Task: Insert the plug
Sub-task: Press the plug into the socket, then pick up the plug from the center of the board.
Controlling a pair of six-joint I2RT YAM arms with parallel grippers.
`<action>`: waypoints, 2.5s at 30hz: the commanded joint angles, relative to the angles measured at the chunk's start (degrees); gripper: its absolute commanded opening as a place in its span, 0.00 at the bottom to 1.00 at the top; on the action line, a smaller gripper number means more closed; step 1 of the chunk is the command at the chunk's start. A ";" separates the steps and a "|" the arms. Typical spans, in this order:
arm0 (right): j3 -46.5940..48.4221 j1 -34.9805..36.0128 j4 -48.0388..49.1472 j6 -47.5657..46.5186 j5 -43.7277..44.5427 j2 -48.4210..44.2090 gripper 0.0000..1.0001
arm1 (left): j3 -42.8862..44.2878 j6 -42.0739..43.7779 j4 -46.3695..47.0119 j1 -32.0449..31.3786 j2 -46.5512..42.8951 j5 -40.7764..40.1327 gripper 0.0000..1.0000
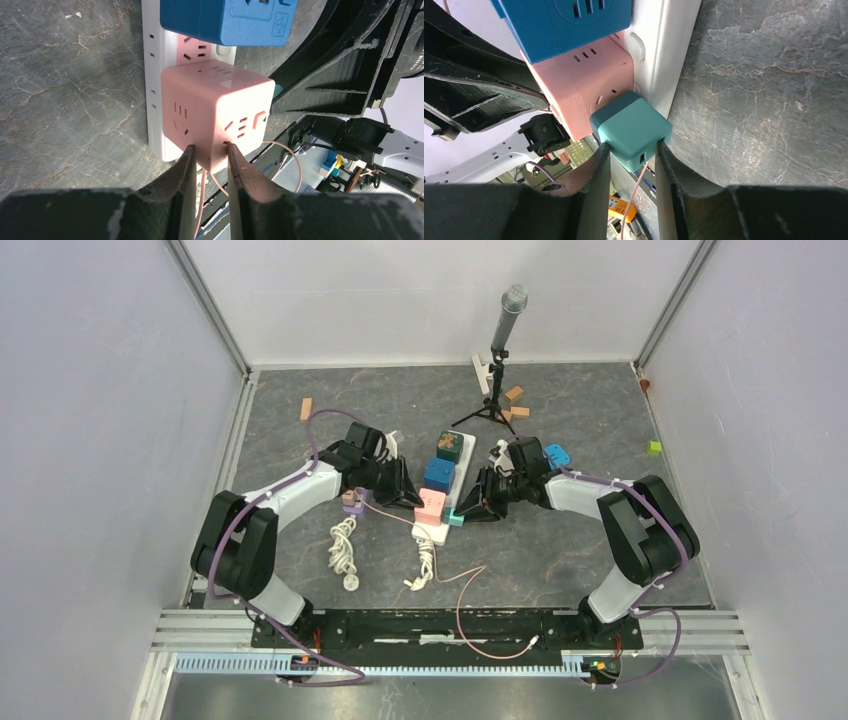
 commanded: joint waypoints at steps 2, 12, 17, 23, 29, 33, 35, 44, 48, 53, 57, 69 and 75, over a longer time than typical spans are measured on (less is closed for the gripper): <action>6.44 7.37 24.08 8.07 0.11 1.25 0.00 | -3.53 -1.28 3.84 -8.16 6.74 0.01 0.02; 8.91 7.81 24.75 8.66 0.68 2.15 0.00 | -3.23 -1.52 3.84 -9.42 7.53 -0.11 0.02; 9.74 7.99 21.04 4.90 1.30 2.82 0.00 | -2.91 -1.67 3.71 -9.58 7.33 -0.75 0.02; 12.63 6.49 3.96 -10.27 5.40 0.53 0.30 | 0.14 -0.12 -1.94 -9.56 4.88 -6.60 0.02; 13.55 2.59 -8.44 -22.13 9.83 -3.01 0.56 | 5.75 1.03 -8.27 -9.40 3.12 -13.50 0.10; 15.43 -0.93 -15.61 -29.68 14.05 -4.76 0.76 | 9.49 2.13 -11.02 -9.43 1.50 -16.94 0.34; 17.19 -2.87 -18.77 -33.11 16.79 -5.13 0.83 | 11.25 2.78 -11.65 -9.40 0.77 -17.75 0.47; 23.27 -15.68 -25.27 -41.78 31.96 -3.06 0.98 | 15.41 4.27 -11.81 -9.31 -3.86 -20.77 0.82; 25.57 -21.48 -25.32 -42.32 35.54 0.73 0.98 | 15.88 5.85 -10.90 -9.38 -6.63 -21.41 0.92; 34.03 -24.06 -29.43 -44.10 41.31 8.25 0.98 | 15.35 6.89 -8.66 -9.31 -10.18 -22.20 1.00; 38.90 -24.35 -31.89 -44.57 41.71 14.03 0.98 | 14.54 7.33 -6.94 -9.33 -12.30 -22.39 1.00; 47.37 -24.24 -36.17 -48.83 37.80 25.17 0.99 | 13.96 7.99 -5.56 -9.23 -13.85 -20.93 1.00; 38.99 -23.85 -34.42 -50.02 35.01 20.92 0.84 | 13.60 7.56 -4.75 -9.24 -13.48 -20.17 1.00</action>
